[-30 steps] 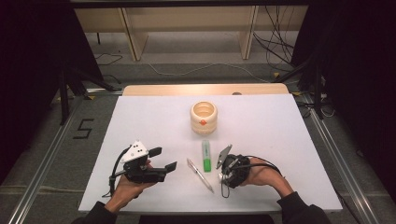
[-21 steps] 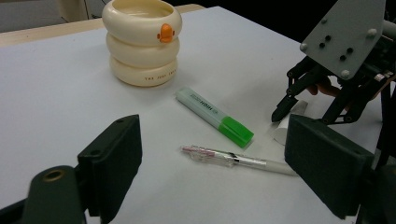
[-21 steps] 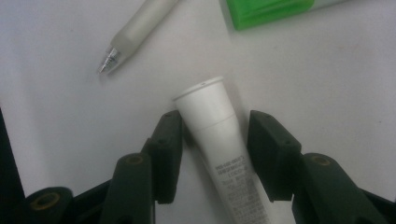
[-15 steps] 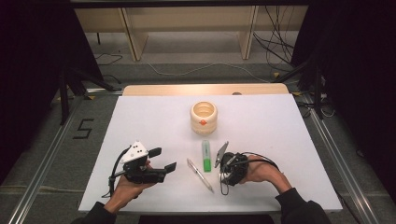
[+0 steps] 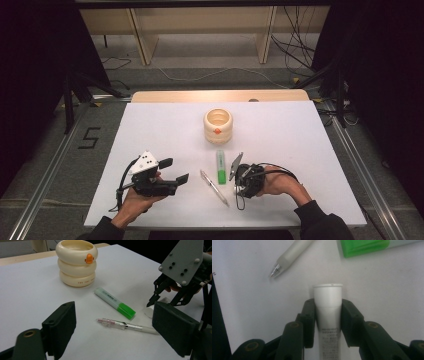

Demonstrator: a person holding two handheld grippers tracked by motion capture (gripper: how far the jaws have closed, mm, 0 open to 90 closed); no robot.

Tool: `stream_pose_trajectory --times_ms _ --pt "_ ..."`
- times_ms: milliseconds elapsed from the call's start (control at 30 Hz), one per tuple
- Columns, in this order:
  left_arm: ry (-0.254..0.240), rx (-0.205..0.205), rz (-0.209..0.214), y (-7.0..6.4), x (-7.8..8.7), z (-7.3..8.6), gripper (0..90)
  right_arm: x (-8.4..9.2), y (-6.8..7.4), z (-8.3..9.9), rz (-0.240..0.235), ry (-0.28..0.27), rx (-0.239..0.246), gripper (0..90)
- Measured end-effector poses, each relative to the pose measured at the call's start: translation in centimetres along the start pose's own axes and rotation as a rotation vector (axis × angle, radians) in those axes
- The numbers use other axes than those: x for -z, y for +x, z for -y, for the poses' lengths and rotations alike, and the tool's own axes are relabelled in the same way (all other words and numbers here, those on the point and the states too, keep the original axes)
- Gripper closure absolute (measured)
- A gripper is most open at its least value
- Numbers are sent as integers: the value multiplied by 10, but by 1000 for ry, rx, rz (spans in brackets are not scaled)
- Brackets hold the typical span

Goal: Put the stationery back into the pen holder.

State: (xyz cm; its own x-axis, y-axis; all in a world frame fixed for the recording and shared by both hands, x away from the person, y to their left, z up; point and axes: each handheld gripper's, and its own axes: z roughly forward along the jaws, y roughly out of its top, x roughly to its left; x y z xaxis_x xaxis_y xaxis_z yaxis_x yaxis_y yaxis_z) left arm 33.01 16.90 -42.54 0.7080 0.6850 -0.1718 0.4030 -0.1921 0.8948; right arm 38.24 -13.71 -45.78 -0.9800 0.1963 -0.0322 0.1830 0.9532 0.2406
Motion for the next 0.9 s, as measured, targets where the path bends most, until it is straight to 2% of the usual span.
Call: stream_pose_trajectory --times_ms 167,233,300,333,400,467,700,800,900 --pt "-6 2 -3 1 0 0 193 1 2 0 10 3 19 675" --pt "-7 2 -4 1 1 0 193 4 2 0 13 -7 8 676" --pt "-11 5 -6 1 1 0 194 8 1 1 19 -33 15 677" --pt "-8 2 -4 1 1 0 194 10 0 2 22 -50 2 677" --pt "-8 2 -5 0 1 0 194 16 -2 4 12 -100 -30 678" --pt "-14 6 -7 0 0 0 194 23 -7 8 0 -155 -41 678" --pt "-35 14 -18 1 2 0 194 43 -23 18 -3 -393 -233 678" --pt "-43 14 -27 3 3 0 194 47 -28 20 11 -485 -289 678" --pt "-53 16 -33 4 3 0 194 49 -30 21 35 -543 -337 678"
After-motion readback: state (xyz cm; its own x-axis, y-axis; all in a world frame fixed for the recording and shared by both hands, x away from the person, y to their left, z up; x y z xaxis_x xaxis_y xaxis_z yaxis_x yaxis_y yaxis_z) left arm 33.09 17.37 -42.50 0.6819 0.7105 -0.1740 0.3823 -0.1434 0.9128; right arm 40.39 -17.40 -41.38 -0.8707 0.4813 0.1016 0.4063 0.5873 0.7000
